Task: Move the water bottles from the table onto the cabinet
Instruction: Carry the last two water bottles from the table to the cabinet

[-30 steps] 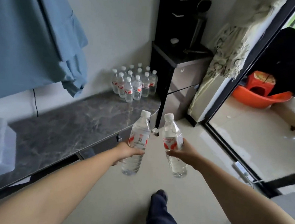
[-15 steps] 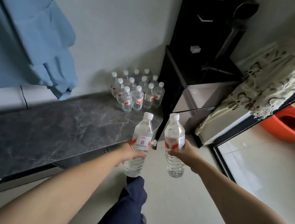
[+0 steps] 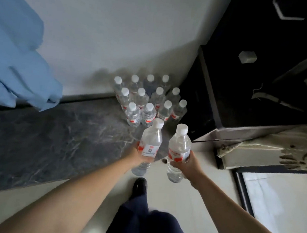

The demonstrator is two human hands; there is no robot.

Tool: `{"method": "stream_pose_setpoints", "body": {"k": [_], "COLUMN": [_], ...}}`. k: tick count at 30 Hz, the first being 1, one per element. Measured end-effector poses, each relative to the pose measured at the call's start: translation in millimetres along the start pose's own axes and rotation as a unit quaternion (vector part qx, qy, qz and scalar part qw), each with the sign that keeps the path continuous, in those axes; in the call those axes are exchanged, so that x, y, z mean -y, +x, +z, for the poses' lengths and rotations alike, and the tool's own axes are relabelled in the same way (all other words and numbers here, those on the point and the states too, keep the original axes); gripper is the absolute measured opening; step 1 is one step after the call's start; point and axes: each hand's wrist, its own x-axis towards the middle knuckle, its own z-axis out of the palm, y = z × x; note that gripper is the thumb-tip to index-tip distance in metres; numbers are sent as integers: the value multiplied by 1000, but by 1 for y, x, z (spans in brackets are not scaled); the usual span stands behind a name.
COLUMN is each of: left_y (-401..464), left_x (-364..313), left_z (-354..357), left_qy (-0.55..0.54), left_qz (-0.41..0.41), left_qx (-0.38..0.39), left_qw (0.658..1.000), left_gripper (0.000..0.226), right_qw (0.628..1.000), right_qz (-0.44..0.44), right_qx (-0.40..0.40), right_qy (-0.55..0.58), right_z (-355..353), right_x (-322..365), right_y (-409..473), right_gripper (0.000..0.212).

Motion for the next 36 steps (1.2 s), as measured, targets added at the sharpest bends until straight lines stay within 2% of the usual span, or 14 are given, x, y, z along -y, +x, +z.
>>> {"method": "stream_pose_setpoints", "body": {"k": [2,4,7,11,14,19,23,30,33,36], "left_y": [26,17,52,104,129,157,174,184,176,168], "left_x": [5,-12,-14,-7,-5,-4,6,-1,1,12], "left_z": [8,11,27,52,72,99,108,102,97,95], "left_qy": [-2,-19,-54,-104,-137,-178,-175,-186,-161,-143], "left_qz": [-14,-6,-1,24,44,79,107,129,111,38], "left_qx": [-31,-43,-67,-106,-176,-260,-269,-253,-227,-192], "left_qw": [999,999,996,989,974,946,941,941,954,970], "left_gripper": [68,57,47,58,67,60,59,67,73,92], "right_qw": [1000,1000,999,996,992,985,987,988,991,995], "right_qz": [9,10,4,-34,-61,-95,-84,-96,-78,-57], "right_qx": [4,-18,-45,-78,-109,-143,-132,-105,-82,-53], "right_qy": [9,11,16,21,-5,-28,-40,-69,-68,-61], "right_z": [2,4,8,18,29,37,36,35,33,27], "right_x": [-3,-7,-15,-21,-26,-43,-60,-72,-67,-64], "right_y": [31,49,99,163,191,221,240,256,251,245], "right_gripper": [50,55,56,59,66,69,65,79,81,83]}}
